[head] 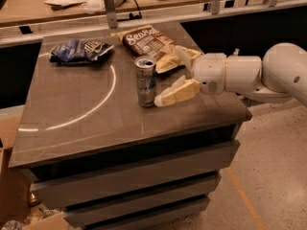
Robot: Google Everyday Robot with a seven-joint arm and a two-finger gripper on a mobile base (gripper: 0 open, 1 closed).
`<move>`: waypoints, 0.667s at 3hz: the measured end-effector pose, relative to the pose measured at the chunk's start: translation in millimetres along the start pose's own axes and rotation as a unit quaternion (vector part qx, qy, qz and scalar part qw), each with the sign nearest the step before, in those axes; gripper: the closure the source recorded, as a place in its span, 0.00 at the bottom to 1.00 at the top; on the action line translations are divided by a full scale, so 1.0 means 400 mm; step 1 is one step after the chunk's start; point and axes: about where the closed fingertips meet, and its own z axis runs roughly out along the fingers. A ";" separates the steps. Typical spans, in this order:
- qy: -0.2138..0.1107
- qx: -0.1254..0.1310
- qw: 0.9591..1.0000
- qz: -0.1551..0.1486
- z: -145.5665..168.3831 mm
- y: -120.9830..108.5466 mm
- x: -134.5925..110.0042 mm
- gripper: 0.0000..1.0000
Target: Place redbull can upright
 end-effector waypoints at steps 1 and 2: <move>0.032 0.057 0.998 -0.005 -0.085 -0.030 0.003 0.00; 0.032 0.057 0.998 -0.005 -0.085 -0.030 0.003 0.00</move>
Offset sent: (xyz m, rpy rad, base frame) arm 0.0005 -0.0278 0.0043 -0.0462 -0.0099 -0.0918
